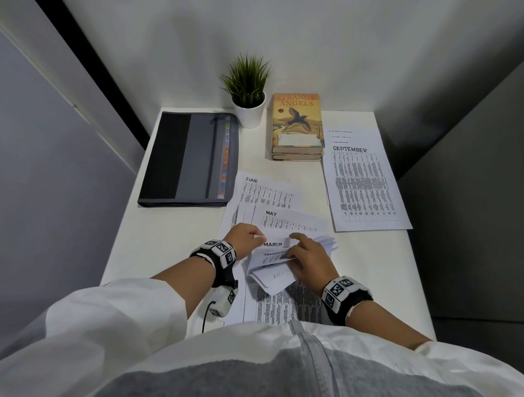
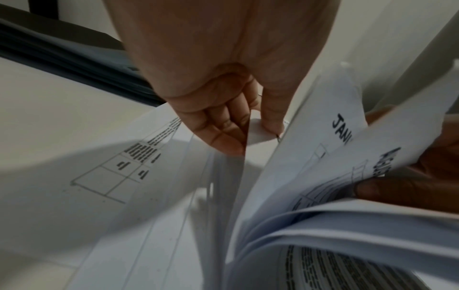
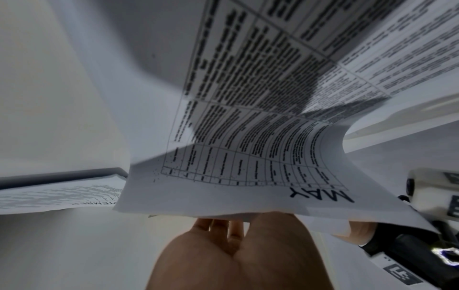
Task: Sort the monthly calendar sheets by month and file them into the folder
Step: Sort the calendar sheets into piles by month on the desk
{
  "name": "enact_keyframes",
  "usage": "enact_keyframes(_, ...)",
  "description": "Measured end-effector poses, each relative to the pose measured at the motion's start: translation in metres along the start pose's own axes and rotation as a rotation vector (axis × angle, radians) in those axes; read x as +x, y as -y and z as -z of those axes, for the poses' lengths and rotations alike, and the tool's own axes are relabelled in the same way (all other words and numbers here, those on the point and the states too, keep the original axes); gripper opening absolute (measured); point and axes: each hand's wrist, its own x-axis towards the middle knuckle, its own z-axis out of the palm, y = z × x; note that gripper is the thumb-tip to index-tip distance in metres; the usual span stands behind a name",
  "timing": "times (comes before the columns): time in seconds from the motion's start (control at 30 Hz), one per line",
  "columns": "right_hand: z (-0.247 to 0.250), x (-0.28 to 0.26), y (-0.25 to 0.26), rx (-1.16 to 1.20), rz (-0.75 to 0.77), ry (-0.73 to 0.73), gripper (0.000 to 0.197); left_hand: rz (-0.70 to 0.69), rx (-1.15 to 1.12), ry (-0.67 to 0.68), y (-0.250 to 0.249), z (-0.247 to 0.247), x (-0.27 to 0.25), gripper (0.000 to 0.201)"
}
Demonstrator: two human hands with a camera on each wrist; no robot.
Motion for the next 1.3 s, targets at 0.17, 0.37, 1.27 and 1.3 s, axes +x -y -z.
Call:
enact_keyframes(0.17, -0.001, 0.001, 0.0, -0.047, 0.04, 0.001, 0.011, -0.016, -0.028, 0.07, 0.002, 0.001, -0.001, 0.015)
enact_keyframes(0.37, -0.002, 0.0, 0.001, -0.034, 0.014, 0.022, 0.011, -0.049, -0.006, -0.17, 0.007, 0.001, 0.004, 0.022)
enact_keyframes(1.27, 0.001, 0.007, 0.004, -0.048, -0.044, 0.12, 0.008, -0.111, 0.123, -0.054, -0.003, 0.002, 0.0, 0.014)
enact_keyframes(1.3, 0.002, 0.007, 0.004, -0.049, -0.04, 0.128, 0.008, -0.125, 0.134, -0.064, -0.003, 0.003, 0.001, 0.01)
